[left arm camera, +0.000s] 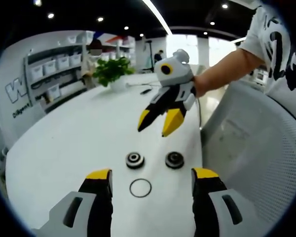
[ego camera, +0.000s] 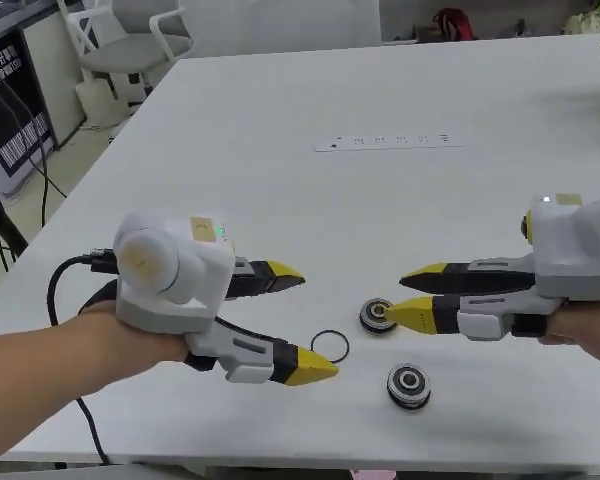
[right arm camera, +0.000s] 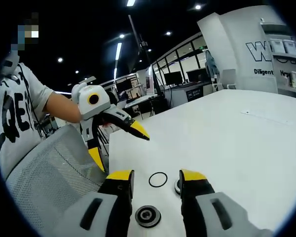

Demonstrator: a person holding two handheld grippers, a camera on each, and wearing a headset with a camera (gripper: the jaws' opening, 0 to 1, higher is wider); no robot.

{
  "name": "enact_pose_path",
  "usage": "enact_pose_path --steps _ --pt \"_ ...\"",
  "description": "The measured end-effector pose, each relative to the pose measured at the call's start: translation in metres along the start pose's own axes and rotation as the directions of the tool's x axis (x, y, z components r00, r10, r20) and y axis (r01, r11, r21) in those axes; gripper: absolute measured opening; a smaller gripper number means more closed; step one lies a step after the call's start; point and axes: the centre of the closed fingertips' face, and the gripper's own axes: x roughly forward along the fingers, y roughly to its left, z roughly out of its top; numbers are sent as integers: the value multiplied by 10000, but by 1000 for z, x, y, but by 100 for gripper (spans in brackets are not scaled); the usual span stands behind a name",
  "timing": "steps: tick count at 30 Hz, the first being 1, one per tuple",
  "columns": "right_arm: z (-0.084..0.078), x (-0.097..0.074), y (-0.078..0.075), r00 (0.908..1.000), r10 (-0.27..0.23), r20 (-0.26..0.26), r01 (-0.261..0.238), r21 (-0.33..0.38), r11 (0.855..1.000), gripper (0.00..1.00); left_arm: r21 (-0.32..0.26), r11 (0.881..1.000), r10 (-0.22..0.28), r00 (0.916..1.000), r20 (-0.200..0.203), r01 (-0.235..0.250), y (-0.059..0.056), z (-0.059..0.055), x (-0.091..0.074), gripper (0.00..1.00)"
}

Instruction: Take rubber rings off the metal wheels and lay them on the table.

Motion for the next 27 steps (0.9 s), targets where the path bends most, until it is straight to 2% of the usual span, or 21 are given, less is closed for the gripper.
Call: enact_pose_path --steps 12,27 --pt "-17 -8 2 9998 -112 -185 114 117 9999 36 46 9994 -343 9994 50 343 -4 4 17 65" --pt "-41 -13 7 9988 -184 -457 188 90 9998 36 -22 9973 -733 9973 -93 732 -14 -3 33 62"
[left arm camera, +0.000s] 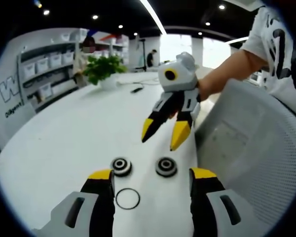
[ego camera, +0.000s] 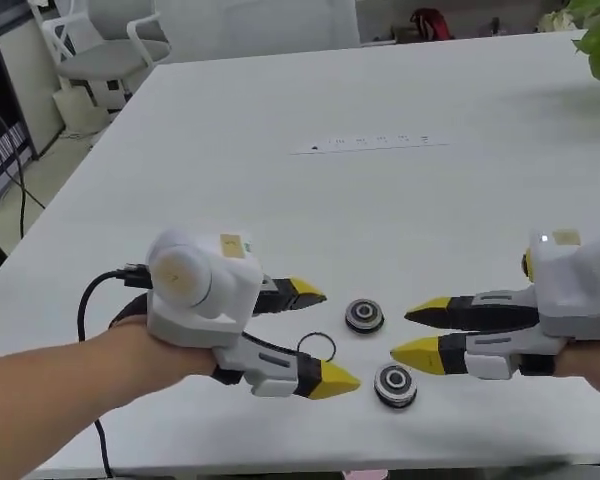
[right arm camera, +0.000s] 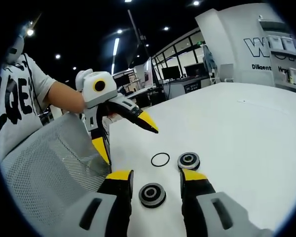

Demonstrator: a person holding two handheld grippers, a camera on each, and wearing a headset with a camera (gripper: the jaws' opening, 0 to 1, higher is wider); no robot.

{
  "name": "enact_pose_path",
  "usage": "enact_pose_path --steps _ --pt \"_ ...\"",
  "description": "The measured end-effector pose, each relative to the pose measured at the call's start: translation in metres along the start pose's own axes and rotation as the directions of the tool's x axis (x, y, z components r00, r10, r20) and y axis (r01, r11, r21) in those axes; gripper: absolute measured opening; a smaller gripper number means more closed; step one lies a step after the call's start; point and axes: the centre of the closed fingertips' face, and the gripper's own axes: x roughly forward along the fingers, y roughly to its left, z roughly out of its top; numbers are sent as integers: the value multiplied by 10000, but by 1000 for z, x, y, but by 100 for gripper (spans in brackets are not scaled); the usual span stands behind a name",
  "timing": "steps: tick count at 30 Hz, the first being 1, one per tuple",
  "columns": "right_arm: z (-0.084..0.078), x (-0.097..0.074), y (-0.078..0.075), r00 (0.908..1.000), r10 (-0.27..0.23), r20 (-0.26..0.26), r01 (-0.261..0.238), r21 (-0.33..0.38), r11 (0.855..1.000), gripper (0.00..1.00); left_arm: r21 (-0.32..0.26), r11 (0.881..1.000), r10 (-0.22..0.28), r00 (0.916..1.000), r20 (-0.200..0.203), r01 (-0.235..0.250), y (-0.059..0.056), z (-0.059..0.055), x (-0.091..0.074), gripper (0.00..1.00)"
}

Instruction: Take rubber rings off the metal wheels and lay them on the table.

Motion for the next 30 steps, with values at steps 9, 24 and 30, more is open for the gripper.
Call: enact_pose_path --steps 9,24,30 --pt "-16 -2 0 9996 -32 -272 28 -153 9999 35 -75 9997 -221 9997 -81 220 -7 -4 9 60" --pt "-43 -3 4 9957 140 -913 -206 -710 9973 32 -191 9981 -595 9979 -247 590 -14 -7 27 55" --pt "-51 -2 4 9943 158 -1052 -250 -867 9959 30 -245 9971 -722 9969 -317 714 -17 -9 34 53"
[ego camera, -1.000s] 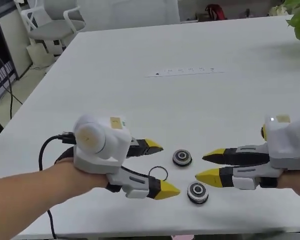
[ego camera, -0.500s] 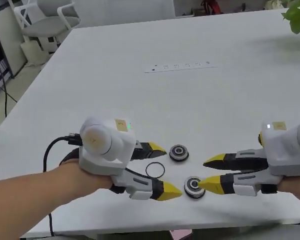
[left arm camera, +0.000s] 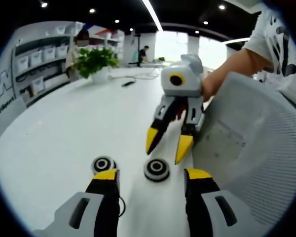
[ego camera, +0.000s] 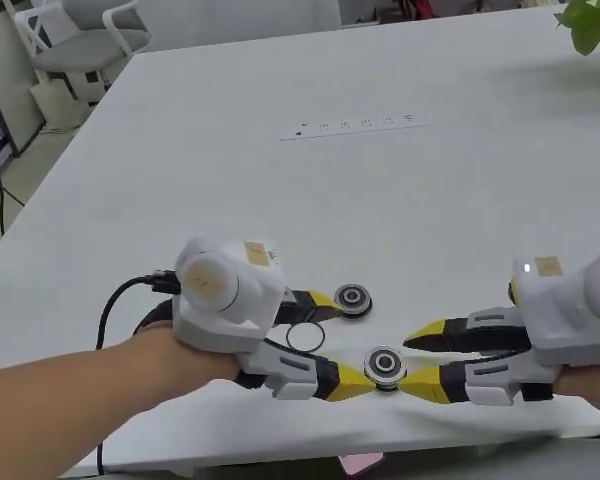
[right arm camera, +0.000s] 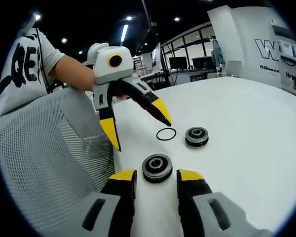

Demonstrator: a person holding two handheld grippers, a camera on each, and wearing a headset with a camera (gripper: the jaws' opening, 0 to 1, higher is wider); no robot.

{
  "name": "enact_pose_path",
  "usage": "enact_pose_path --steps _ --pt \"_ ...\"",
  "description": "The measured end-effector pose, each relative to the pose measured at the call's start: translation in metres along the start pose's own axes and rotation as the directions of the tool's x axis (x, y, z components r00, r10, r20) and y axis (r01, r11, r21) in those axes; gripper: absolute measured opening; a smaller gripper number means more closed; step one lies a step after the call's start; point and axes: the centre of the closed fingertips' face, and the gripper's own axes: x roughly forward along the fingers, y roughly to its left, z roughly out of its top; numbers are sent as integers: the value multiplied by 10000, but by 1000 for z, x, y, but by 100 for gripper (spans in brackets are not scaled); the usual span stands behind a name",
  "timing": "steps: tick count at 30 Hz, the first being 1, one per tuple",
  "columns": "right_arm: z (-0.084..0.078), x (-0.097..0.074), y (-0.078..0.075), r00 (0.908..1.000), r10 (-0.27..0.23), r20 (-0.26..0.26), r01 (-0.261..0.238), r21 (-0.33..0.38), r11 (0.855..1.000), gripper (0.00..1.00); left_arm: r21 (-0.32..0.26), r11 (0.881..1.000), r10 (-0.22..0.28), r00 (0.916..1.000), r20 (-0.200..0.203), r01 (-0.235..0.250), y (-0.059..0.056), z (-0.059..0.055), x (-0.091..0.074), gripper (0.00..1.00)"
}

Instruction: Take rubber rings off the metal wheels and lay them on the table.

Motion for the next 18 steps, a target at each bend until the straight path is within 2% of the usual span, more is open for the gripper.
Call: enact_pose_path --steps 5,18 --pt "-3 0 -2 10000 -35 -64 35 -86 10000 28 -12 10000 -54 10000 60 54 -2 1 5 49" --pt "-8 7 -1 9999 -30 -124 28 -158 9999 23 -108 9996 -277 9995 -123 276 -7 -4 19 41"
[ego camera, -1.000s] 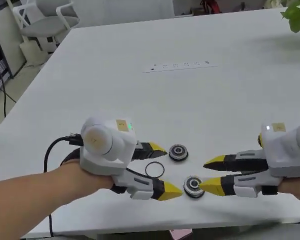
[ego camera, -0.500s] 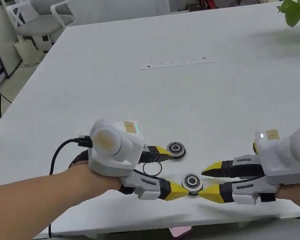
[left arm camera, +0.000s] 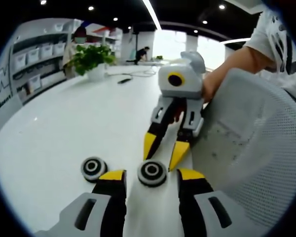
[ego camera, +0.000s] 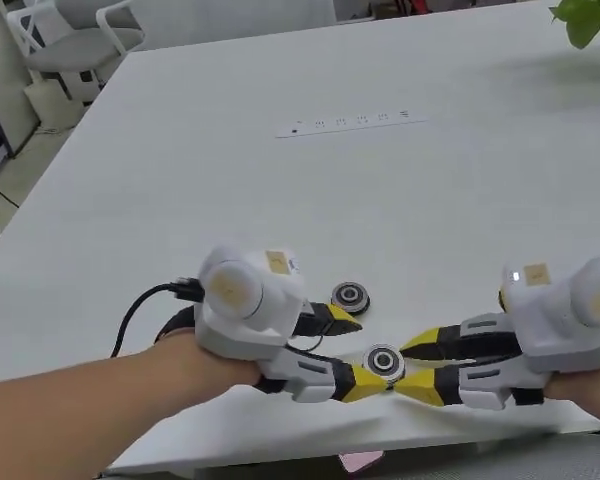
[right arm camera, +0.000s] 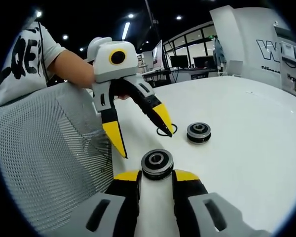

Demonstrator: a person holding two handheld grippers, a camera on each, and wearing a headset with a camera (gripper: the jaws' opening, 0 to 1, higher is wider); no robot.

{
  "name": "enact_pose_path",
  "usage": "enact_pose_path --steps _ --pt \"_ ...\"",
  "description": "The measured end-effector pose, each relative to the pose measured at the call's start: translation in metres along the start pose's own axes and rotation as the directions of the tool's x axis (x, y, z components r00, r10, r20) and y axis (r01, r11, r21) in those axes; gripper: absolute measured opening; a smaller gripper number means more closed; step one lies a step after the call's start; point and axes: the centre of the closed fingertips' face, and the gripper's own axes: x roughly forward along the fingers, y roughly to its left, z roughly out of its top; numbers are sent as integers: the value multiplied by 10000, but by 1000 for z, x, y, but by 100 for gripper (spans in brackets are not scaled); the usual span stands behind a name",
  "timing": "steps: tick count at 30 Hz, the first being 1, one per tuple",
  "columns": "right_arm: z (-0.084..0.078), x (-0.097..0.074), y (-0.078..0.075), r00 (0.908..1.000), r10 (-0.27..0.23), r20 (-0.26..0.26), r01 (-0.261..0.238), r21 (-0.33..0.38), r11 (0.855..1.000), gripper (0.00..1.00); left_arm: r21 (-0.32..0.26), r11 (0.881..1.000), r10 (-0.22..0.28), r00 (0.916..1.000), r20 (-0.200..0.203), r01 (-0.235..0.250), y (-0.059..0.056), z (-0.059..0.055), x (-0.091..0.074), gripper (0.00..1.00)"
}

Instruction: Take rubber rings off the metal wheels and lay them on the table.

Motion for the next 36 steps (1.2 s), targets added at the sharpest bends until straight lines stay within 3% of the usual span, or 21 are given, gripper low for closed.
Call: enact_pose_path --steps 21,36 --pt "-4 -2 -1 10000 -76 10 76 225 9997 16 -414 9991 -91 9999 63 94 -4 0 9 27" --pt "-3 -2 -1 9999 -125 104 122 339 9994 16 -65 10000 60 9999 -123 -61 -2 -3 14 16"
